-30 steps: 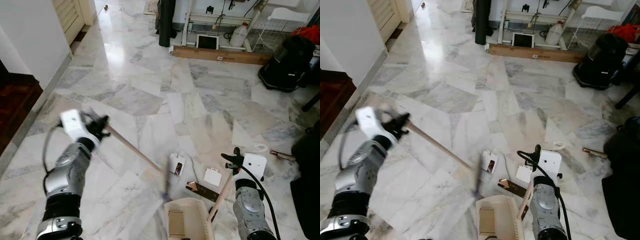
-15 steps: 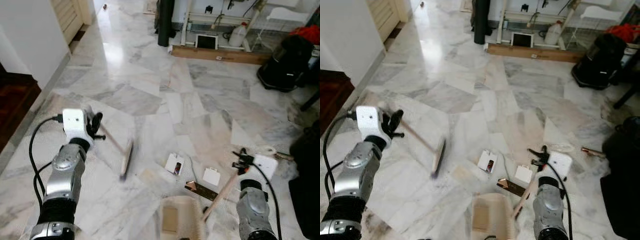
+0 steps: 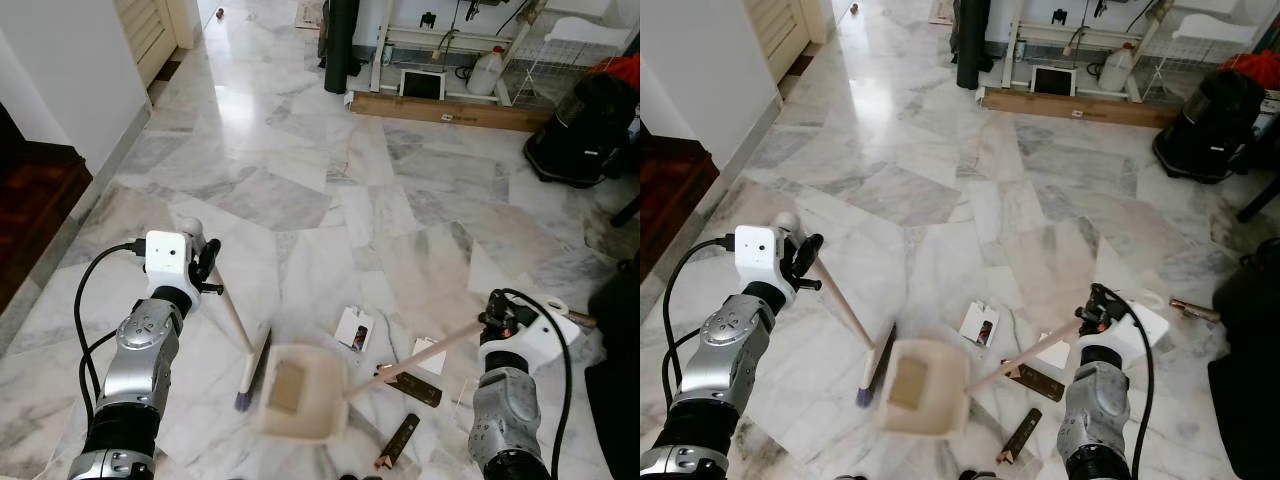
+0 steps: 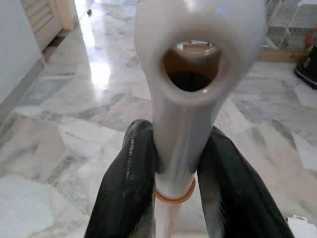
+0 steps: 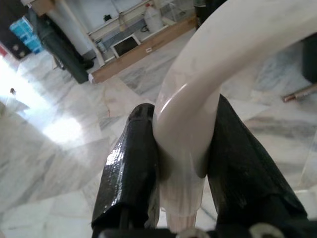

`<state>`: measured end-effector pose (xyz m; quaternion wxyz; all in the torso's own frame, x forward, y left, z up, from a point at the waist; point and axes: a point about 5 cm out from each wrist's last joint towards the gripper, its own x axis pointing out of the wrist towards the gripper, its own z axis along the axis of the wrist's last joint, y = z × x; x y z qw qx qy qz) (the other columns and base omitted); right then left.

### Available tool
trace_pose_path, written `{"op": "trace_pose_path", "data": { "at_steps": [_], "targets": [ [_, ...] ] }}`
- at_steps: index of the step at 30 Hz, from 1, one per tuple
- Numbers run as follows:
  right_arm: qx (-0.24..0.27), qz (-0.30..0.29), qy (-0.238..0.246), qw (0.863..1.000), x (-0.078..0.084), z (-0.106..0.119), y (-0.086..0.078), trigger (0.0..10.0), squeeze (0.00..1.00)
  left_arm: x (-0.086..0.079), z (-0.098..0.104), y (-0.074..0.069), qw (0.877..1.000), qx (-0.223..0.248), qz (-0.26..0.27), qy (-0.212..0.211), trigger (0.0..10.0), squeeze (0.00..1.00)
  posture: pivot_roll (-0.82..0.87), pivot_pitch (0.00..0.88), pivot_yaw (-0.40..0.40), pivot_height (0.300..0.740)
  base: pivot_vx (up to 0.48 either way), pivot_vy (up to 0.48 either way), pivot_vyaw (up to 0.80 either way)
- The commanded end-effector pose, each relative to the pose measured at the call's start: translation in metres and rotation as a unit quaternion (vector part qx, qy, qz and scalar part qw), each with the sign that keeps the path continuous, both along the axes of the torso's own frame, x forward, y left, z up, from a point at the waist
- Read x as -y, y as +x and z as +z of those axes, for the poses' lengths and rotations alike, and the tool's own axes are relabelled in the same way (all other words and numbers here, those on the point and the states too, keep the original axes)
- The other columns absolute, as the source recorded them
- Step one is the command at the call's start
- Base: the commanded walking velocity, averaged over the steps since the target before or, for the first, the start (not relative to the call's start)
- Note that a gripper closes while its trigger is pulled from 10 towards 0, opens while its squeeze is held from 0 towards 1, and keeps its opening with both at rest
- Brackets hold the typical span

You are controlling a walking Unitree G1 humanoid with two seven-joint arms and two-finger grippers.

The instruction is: Sweep floor

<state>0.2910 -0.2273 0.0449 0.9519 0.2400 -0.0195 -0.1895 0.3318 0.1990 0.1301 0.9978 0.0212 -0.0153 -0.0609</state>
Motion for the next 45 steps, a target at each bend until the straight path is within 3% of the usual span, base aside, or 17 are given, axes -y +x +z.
{"op": "trace_pose_path", "data": {
  "at_steps": [1, 7, 9, 10, 11, 12, 31, 34, 39, 41, 44, 45],
  "targets": [
    [0.027, 0.002, 0.023, 0.999, -0.002, 0.008, 0.005, 10.0, 0.0, 0.007, 0.005, 0.002, 1.0, 0.013, -0.022, -0.012, 10.0, 0.0, 0.12, 0.122, -0.045, 0.74, 0.0, 0.0, 0.0],
    [0.025, 0.004, 0.033, 0.999, -0.003, 0.006, 0.004, 10.0, 0.0, 0.009, 0.007, 0.003, 0.998, 0.011, -0.031, -0.048, 10.0, 0.0, 0.13, 0.106, -0.042, 0.74, 0.0, 0.0, 0.0],
    [0.024, 0.006, 0.029, 0.999, -0.003, 0.005, 0.004, 10.0, 0.0, 0.007, 0.007, 0.004, 0.999, 0.012, -0.024, -0.039, 10.0, 0.0, 0.13, 0.104, -0.041, 0.74, 0.0, 0.0, 0.0],
    [0.024, 0.009, 0.025, 0.999, -0.004, 0.005, 0.004, 10.0, 0.0, 0.0, 0.003, 0.005, 1.0, 0.004, 0.003, 0.014, 10.0, 0.0, 0.12, 0.103, -0.041, 0.74, 0.0, 0.0, 0.0],
    [0.024, 0.009, 0.025, 0.999, -0.004, 0.005, 0.004, 10.0, 0.0, 0.0, 0.003, 0.005, 1.0, 0.004, 0.003, 0.014, 10.0, 0.0, 0.12, 0.103, -0.041, 0.74, 0.0, 0.0, 0.0],
    [0.024, 0.01, 0.025, 0.999, -0.003, 0.005, 0.004, 10.0, 0.0, -0.003, 0.001, 0.006, 0.999, -0.002, 0.014, 0.043, 10.0, 0.0, 0.13, 0.1, -0.04, 0.74, 0.0, 0.0, 0.0],
    [0.016, 0.013, 0.009, 1.0, -0.002, 0.004, 0.003, 10.0, 0.0, -0.015, 0.013, 0.007, 0.993, 0.046, 0.058, 0.087, 10.0, 0.0, 0.14, 0.119, -0.043, 0.74, 0.0, 0.0, 0.0],
    [0.015, 0.014, 0.006, 1.0, -0.002, 0.004, 0.002, 10.0, 0.0, -0.014, 0.017, 0.008, 0.995, 0.056, 0.056, 0.069, 10.0, 0.0, 0.14, 0.12, -0.043, 0.74, 0.0, 0.0, 0.0],
    [0.012, 0.016, 0.001, 1.0, -0.003, 0.003, 0.002, 10.0, 0.0, -0.007, 0.024, 0.009, 0.997, 0.066, 0.032, -0.035, 10.0, 0.0, 0.13, 0.126, -0.042, 0.74, 0.0, 0.0, 0.0],
    [0.011, 0.016, 0.0, 1.0, -0.003, 0.003, 0.002, 10.0, 0.0, -0.006, 0.026, 0.009, 0.996, 0.068, 0.028, -0.049, 10.0, 0.0, 0.13, 0.126, -0.042, 0.74, 0.0, 0.0, 0.0],
    [0.011, 0.016, -0.001, 1.0, -0.003, 0.003, 0.002, 10.0, 0.0, 0.003, 0.029, 0.013, 0.981, 0.037, -0.023, -0.191, 10.0, 0.0, 0.13, 0.128, -0.042, 0.74, 0.0, 0.0, 0.0],
    [0.01, 0.017, -0.001, 1.0, -0.003, 0.003, 0.002, 10.0, 0.0, 0.005, 0.031, 0.013, 0.977, 0.036, -0.033, -0.207, 10.0, 0.0, 0.13, 0.128, -0.042, 0.74, 0.0, 0.0, 0.0]
  ]
}}
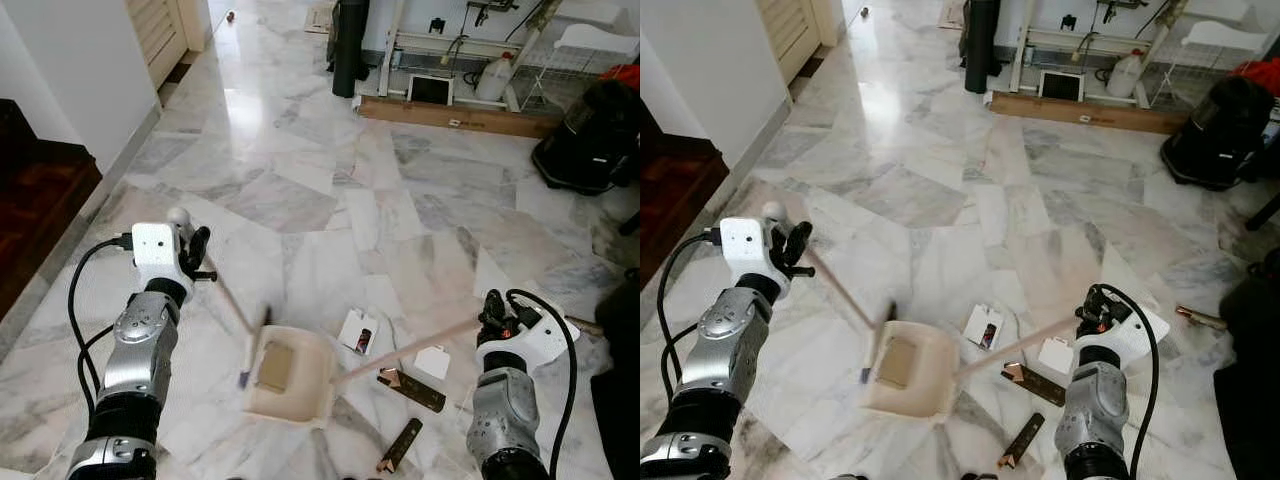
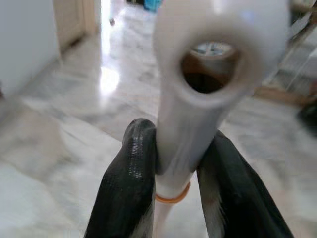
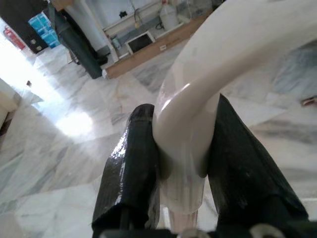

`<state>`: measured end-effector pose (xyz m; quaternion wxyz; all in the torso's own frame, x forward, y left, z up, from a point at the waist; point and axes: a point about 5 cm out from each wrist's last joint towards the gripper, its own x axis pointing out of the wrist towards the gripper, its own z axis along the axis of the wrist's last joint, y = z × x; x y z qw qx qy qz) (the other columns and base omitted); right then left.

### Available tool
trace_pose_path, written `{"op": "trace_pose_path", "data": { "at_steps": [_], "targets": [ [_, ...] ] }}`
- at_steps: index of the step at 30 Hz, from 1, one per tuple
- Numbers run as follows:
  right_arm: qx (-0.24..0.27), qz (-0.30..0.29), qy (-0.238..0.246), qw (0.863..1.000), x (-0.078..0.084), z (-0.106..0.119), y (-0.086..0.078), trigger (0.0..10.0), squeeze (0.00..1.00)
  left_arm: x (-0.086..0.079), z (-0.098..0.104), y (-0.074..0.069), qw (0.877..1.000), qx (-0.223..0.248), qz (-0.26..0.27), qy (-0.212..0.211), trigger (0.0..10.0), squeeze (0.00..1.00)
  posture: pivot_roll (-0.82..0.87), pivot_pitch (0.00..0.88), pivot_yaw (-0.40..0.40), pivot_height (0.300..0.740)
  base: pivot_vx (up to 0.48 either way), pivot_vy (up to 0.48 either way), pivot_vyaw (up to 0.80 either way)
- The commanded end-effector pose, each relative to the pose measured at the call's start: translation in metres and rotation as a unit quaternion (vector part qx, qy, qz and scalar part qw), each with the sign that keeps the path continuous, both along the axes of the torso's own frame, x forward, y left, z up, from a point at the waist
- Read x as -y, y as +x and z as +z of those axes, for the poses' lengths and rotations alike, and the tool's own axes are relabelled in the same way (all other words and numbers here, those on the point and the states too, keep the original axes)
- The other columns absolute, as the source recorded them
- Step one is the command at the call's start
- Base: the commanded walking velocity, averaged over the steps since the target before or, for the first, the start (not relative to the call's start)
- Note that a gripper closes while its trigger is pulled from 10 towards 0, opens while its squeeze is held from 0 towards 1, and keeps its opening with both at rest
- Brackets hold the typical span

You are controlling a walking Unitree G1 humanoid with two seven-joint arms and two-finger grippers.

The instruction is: Sweep floor

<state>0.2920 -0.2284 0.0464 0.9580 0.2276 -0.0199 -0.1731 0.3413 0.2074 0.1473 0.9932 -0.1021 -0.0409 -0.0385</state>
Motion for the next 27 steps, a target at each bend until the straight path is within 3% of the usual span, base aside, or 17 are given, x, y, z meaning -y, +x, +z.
{"op": "trace_pose_path", "data": {
  "at_steps": [1, 4, 6, 7, 9, 13, 19, 24, 27],
  "targets": [
    [0.009, 0.001, 0.012, 1.0, -0.004, 0.001, 0.002, 10.0, 0.0, 0.013, 0.016, 0.003, 0.995, 0.032, -0.052, -0.084, 10.0, 0.0, 0.13, 0.128, -0.042, 0.74, 0.0, 0.0, 0.0],
    [0.009, 0.001, 0.011, 1.0, -0.005, 0.002, 0.002, 10.0, 0.0, 0.005, 0.017, 0.005, 0.998, 0.042, -0.015, -0.047, 10.0, 0.0, 0.13, 0.128, -0.042, 0.74, 0.0, 0.0, 0.0],
    [0.01, 0.001, 0.011, 1.0, -0.005, 0.002, 0.002, 10.0, 0.0, -0.001, 0.014, 0.005, 0.999, 0.04, 0.015, 0.02, 10.0, 0.0, 0.13, 0.128, -0.041, 0.74, 0.0, 0.0, 0.0],
    [0.01, 0.001, 0.011, 1.0, -0.005, 0.002, 0.002, 10.0, 0.0, -0.001, 0.014, 0.005, 0.999, 0.04, 0.015, 0.02, 10.0, 0.0, 0.13, 0.128, -0.041, 0.74, 0.0, 0.0, 0.0],
    [0.011, -0.002, 0.012, 1.0, -0.004, 0.002, 0.002, 10.0, 0.0, -0.005, 0.015, 0.002, 0.996, 0.042, 0.039, 0.071, 10.0, 0.0, 0.13, 0.127, -0.042, 0.74, 0.0, 0.0, 0.0],
    [0.011, -0.003, 0.012, 1.0, -0.003, 0.002, 0.001, 10.0, 0.0, -0.003, 0.015, 0.0, 0.99, 0.045, 0.04, 0.125, 10.0, 0.0, 0.13, 0.126, -0.043, 0.74, 0.0, 0.0, 0.0],
    [0.013, -0.004, 0.011, 1.0, -0.003, 0.003, 0.002, 10.0, 0.0, 0.0, 0.014, 0.0, 0.987, 0.054, 0.037, 0.147, 10.0, 0.0, 0.13, 0.125, -0.042, 0.74, 0.0, 0.0, 0.0],
    [0.014, -0.003, 0.012, 1.0, -0.003, 0.003, 0.001, 10.0, 0.0, -0.017, 0.032, -0.002, 0.981, 0.102, 0.112, 0.123, 10.0, 0.0, 0.13, 0.121, -0.043, 0.74, 0.0, 0.0, 0.0],
    [0.015, -0.003, 0.013, 1.0, -0.003, 0.003, 0.002, 10.0, 0.0, -0.022, 0.038, -0.002, 0.976, 0.114, 0.128, 0.138, 10.0, 0.0, 0.13, 0.116, -0.043, 0.74, 0.0, 0.0, 0.0]
  ]
}}
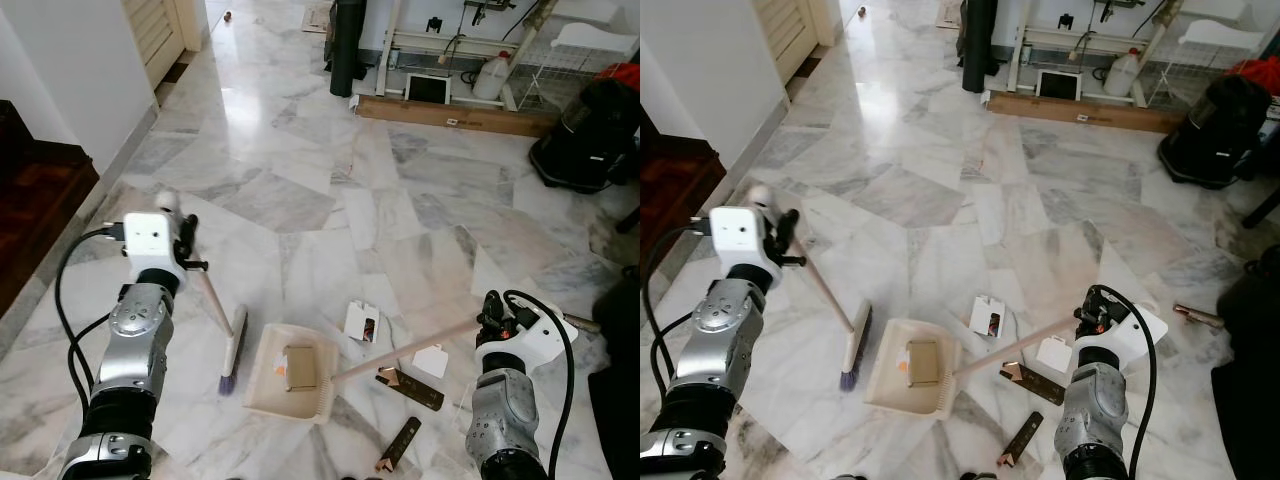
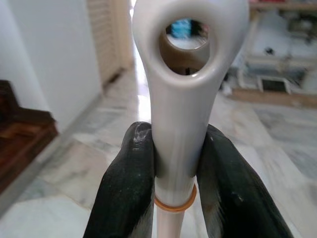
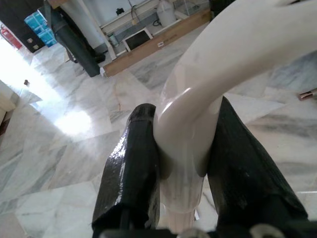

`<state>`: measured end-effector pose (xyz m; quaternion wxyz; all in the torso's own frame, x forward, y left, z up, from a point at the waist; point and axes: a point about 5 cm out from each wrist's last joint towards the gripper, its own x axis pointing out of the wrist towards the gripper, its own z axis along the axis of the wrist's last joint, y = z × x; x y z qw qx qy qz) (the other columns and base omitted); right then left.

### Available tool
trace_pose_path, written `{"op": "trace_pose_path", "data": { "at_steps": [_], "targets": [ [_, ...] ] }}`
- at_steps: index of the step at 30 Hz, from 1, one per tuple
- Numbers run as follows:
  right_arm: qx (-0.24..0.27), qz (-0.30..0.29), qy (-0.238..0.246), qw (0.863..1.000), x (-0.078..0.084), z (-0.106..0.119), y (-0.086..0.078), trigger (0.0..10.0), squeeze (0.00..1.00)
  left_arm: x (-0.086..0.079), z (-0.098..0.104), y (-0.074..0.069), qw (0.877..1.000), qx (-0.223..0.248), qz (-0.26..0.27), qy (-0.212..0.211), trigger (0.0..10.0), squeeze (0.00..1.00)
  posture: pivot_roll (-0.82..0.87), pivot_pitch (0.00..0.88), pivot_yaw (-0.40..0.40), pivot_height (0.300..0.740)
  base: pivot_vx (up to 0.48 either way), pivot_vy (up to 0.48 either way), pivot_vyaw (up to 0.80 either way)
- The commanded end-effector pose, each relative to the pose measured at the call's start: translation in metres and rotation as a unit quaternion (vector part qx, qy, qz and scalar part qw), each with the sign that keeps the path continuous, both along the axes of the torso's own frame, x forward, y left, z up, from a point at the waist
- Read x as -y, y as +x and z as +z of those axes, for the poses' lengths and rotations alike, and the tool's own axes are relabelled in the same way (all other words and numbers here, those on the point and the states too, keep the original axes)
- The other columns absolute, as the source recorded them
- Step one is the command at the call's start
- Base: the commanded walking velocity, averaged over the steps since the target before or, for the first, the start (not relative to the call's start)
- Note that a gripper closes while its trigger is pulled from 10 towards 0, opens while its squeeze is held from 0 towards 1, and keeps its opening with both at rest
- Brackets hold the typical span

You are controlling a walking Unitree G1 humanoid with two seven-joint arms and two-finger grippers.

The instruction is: Sweep floor

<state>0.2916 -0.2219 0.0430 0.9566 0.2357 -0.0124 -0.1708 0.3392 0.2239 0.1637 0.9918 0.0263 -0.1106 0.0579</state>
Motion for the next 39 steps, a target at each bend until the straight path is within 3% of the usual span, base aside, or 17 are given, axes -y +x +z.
{"op": "trace_pose_path", "data": {
  "at_steps": [1, 9, 14, 27, 39],
  "targets": [
    [0.02, -0.007, 0.004, 1.0, 0.004, 0.007, 0.002, 10.0, 0.0, -0.006, 0.022, 0.0, 0.998, 0.051, 0.016, 0.026, 10.0, 0.0, 0.13, 0.116, -0.043, 0.74, 0.0, 0.0, 0.0],
    [0.026, -0.006, -0.007, 1.0, 0.003, 0.01, 0.002, 10.0, 0.0, 0.011, -0.004, -0.005, 0.999, 0.023, -0.014, 0.034, 10.0, 0.0, 0.12, 0.067, -0.051, 0.74, 0.0, 0.0, 0.0],
    [0.045, -0.03, -0.008, 0.998, 0.015, 0.016, -0.006, 10.0, 0.0, 0.031, -0.021, -0.009, 0.999, 0.004, -0.044, 0.029, 10.0, 0.0, 0.12, 0.025, -0.054, 0.74, 0.0, 0.0, 0.0],
    [0.039, -0.042, -0.023, 0.998, 0.017, 0.012, -0.018, 10.0, 0.0, 0.042, -0.021, -0.008, 0.997, 0.009, -0.069, 0.038, 10.0, 0.0, 0.13, 0.0, -0.049, 0.74, 0.0, 0.0, 0.33],
    [0.039, -0.02, -0.035, 0.998, 0.004, 0.017, -0.01, 10.0, 0.0, 0.04, -0.02, -0.004, 0.998, 0.008, -0.063, 0.03, 10.0, 0.0, 0.13, 0.013, -0.044, 0.74, 0.0, 0.0, 0.68]
  ]
}}
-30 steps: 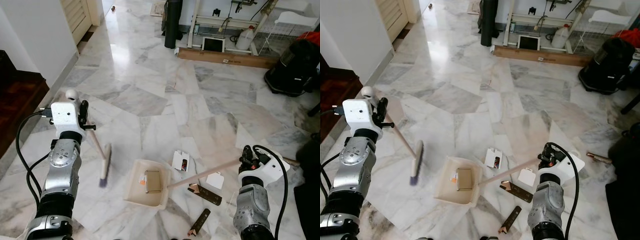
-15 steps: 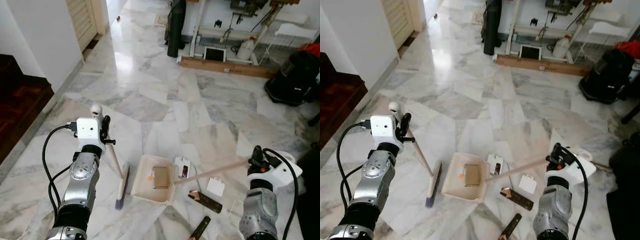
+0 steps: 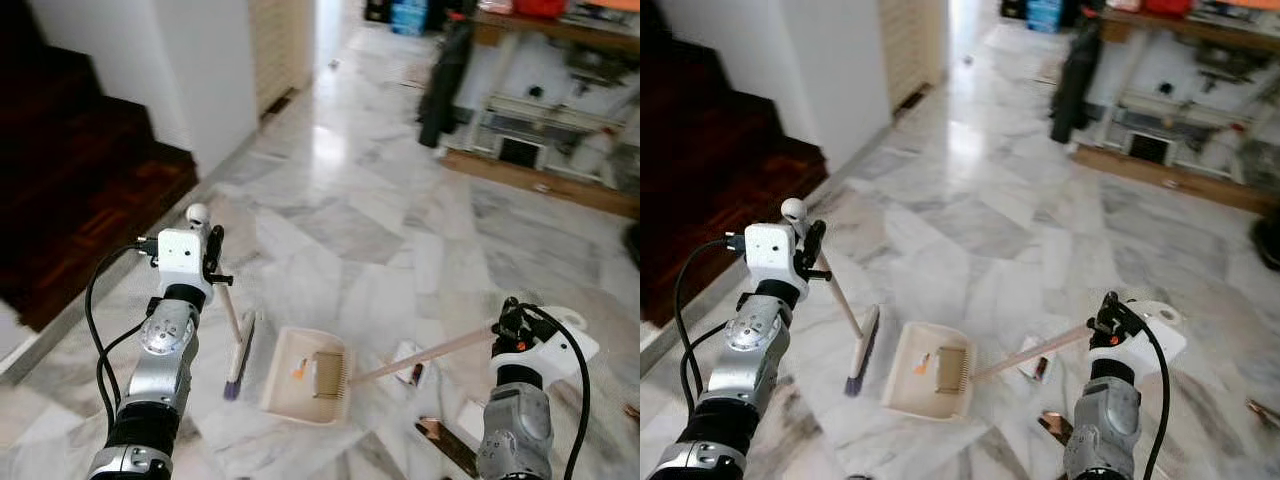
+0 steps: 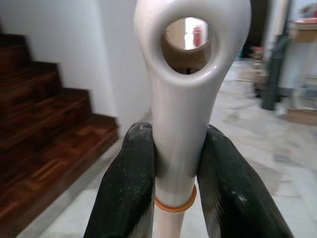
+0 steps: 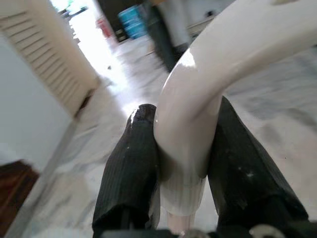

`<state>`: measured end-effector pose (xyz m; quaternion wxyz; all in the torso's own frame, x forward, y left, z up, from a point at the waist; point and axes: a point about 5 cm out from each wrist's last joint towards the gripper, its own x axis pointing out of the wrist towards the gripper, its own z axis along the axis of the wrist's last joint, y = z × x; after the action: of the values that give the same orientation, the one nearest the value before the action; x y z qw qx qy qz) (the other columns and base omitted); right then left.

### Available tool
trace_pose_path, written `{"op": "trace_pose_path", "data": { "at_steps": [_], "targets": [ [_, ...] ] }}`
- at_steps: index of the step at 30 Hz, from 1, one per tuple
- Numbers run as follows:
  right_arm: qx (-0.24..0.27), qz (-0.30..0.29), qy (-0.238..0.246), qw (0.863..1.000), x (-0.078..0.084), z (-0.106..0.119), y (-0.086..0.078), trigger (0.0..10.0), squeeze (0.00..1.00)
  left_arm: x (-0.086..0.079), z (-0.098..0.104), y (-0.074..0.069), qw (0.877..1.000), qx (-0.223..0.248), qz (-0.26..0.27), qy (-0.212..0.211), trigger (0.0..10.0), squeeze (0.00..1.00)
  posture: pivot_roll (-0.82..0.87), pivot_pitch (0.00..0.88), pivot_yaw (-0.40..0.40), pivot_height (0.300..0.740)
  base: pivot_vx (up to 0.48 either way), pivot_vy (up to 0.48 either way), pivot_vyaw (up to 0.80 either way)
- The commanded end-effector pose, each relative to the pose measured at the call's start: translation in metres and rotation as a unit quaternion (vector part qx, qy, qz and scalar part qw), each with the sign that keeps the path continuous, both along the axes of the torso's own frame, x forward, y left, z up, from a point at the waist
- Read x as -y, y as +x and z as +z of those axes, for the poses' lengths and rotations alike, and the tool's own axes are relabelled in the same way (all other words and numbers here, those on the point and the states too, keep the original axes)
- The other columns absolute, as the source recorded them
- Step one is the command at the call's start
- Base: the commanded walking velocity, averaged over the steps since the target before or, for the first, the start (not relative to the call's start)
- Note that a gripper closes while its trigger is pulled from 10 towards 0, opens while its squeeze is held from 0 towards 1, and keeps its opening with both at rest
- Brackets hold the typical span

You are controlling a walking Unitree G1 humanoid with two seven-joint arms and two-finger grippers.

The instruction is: Sweep floor

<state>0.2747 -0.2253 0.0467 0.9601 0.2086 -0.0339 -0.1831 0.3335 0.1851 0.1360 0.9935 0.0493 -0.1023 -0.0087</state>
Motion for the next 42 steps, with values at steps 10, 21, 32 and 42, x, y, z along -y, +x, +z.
{"op": "trace_pose_path", "data": {
  "at_steps": [10, 21, 32, 42],
  "targets": [
    [0.026, 0.003, -0.002, 1.0, -0.004, 0.014, 0.009, 10.0, 0.0, 0.01, 0.001, 0.0, 1.0, 0.009, -0.009, -0.005, 10.0, 0.0, 0.13, 0.046, -0.04, 0.74, 0.0, 0.0, 0.8],
    [0.021, 0.047, -0.041, 0.998, -0.009, 0.016, 0.01, 10.0, 0.0, 0.013, 0.0, -0.003, 1.0, 0.005, -0.015, -0.007, 10.0, 0.0, 0.13, 0.088, -0.047, 0.74, 0.0, 0.0, 0.8],
    [0.023, 0.065, -0.053, 0.996, -0.009, 0.02, 0.014, 10.0, 0.0, 0.015, -0.001, -0.004, 1.0, 0.001, -0.024, -0.01, 10.0, 0.0, 0.13, 0.089, -0.053, 0.74, 0.0, 0.0, 0.8],
    [0.017, 0.064, -0.047, 0.997, -0.011, 0.017, 0.013, 10.0, 0.0, 0.013, -0.002, -0.006, 1.0, -0.001, -0.02, -0.009, 10.0, 0.0, 0.13, 0.084, -0.048, 0.74, 0.0, 0.0, 0.8]
  ]
}}
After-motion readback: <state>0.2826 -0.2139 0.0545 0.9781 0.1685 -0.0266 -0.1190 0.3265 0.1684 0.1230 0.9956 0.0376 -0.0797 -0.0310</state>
